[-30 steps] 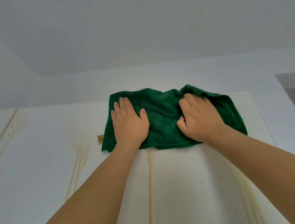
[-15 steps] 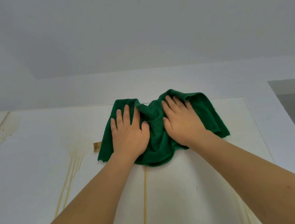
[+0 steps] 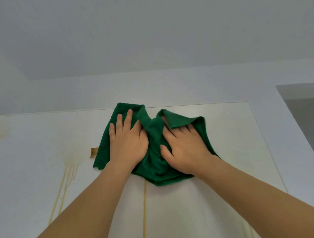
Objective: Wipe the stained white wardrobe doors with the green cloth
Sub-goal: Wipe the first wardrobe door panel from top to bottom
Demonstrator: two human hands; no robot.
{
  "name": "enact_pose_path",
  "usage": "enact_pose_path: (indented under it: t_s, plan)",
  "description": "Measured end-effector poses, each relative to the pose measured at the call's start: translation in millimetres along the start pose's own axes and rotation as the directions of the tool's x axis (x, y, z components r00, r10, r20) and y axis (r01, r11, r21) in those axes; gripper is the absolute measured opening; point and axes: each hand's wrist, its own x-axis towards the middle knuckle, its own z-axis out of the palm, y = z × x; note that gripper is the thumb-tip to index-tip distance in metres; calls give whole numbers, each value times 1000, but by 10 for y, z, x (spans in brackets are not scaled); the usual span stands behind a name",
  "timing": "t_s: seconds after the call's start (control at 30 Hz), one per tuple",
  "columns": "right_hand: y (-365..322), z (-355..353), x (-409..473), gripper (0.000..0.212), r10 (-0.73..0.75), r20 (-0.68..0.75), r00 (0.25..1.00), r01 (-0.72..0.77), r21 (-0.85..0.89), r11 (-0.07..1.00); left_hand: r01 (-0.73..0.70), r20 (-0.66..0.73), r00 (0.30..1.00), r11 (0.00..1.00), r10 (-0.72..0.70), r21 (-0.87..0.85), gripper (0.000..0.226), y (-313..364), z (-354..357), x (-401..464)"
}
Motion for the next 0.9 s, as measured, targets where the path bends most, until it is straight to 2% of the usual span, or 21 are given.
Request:
enact_pose_path:
  t_s: [0.1,0.17,0.2,0.27,0.37,0.43,0.5,0.57,0.6,0.67,0.77,0.9]
  plan:
    - [304,-78,344,77,327,-47,944,-330,-59,942,4,-9,1000,999,-5,-33,55,13,-6,-55]
    - [315,-87,398,73,441,-73,895,-444,-33,896,24,6,1000,997,-24,-74,61,49,-14,-58]
    - [225,-56,332,74,432,-98,897,-436,-30,899,47,13,999,993,-46,-104,66,81,-20,-45]
    - [-27,14,103,74,308,-109,945,-311,-19,950,96,8,995,988,-95,-123,71,148,-23,6]
    - [43,2,-86,76,133,-20,991,-134,-30,991,146,-22,989,986,-148,-81,71,231,11,53]
    - [364,-96,-32,75,162,-63,985,-167,-85,982,155,-23,987,986,-157,-63,68,241,23,55]
    - [704,-167,12,73,287,-60,956,-292,-112,950,167,-23,985,985,-168,-48,63,254,42,58]
    - [809,-172,-6,75,345,-68,936,-351,-111,930,197,-33,980,980,-198,-34,60,333,71,93]
    - [751,-159,-33,78,329,-72,941,-336,-105,936,218,-45,975,975,-219,-33,59,386,80,116]
    - [589,-104,-153,81,208,-21,978,-209,-89,974,245,-64,967,969,-247,-33,59,512,114,161]
    - [738,-102,-263,70,82,1,997,-81,-56,995,256,-82,963,966,-257,-16,59,604,156,184]
    - [1276,-228,-155,68,314,-32,949,-315,-42,948,276,-59,960,961,-275,14,62,743,185,180]
